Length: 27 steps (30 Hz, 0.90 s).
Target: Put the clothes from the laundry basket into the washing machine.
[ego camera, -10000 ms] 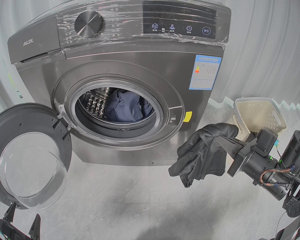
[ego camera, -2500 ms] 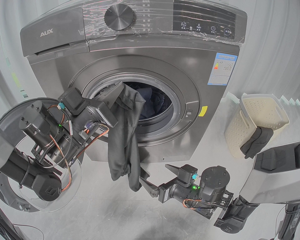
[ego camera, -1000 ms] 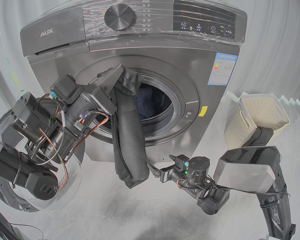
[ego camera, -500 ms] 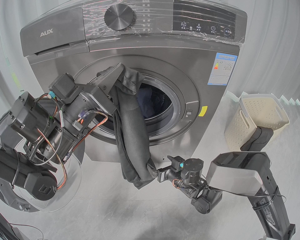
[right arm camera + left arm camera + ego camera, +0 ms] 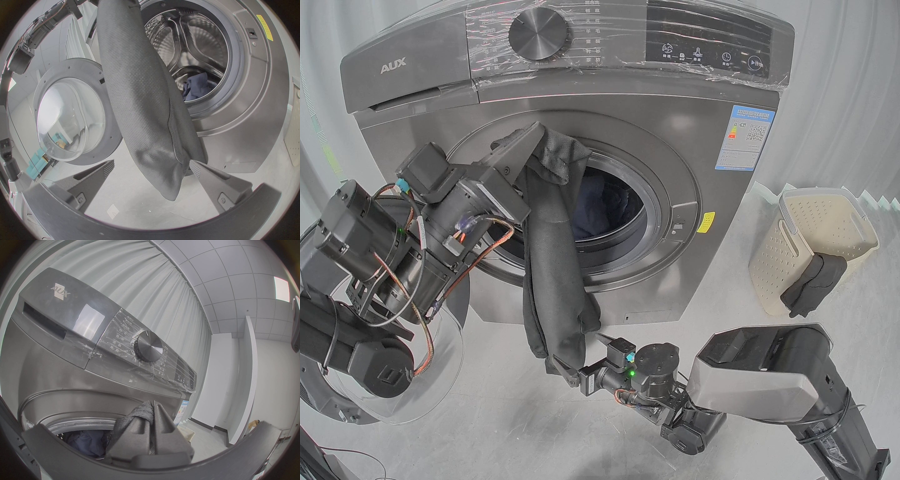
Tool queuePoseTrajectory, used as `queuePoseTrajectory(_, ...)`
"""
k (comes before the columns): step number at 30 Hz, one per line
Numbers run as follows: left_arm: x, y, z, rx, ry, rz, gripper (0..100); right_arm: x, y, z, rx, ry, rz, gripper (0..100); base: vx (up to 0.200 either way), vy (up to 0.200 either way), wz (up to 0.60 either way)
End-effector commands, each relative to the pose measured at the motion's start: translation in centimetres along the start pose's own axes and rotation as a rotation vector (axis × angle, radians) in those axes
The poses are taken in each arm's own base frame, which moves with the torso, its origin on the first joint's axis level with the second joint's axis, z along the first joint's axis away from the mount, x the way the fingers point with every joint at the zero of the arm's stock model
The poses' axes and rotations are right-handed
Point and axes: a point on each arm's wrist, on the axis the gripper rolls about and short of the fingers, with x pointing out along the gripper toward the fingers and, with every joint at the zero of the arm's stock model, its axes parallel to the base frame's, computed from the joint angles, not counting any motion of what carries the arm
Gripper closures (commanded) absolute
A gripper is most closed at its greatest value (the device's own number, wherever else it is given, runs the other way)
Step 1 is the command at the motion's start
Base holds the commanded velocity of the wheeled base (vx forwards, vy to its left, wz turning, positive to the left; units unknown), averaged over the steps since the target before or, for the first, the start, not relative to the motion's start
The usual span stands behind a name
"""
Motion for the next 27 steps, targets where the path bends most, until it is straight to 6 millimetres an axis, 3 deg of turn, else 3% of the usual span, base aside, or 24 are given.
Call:
queuePoseTrajectory(1,0.1,0.1,0.2,0.003,-0.009,0.003,100,0.0,-0.1,0.3,0.004,-0.011,0.000,0,0.000,0.000,0.00)
queuePoseTrajectory(6,0.2,0.3,0.4,0.008,-0.016,0.008,100,-0.5,-1.2,1.0,0.007,-0.008,-0.021,0,0.000,0.000,0.00)
queuePoseTrajectory(8,0.2,0.3,0.4,0.009,-0.017,0.009,100,-0.8,-2.8,1.2,0.008,-0.001,-0.045,0,0.000,0.000,0.00)
queuePoseTrajectory(14,0.2,0.3,0.5,0.009,-0.017,0.008,100,0.1,-5.1,1.9,0.001,-0.039,-0.070,0,0.000,0.000,0.00)
queuePoseTrajectory(17,0.1,0.3,0.5,0.009,-0.020,0.007,100,0.5,-5.2,1.9,0.000,-0.046,-0.069,0,0.000,0.000,0.00)
queuePoseTrajectory(27,0.1,0.3,0.5,0.007,-0.020,0.006,100,2.8,-4.7,-0.7,-0.015,-0.062,-0.021,0,0.000,0.000,0.00)
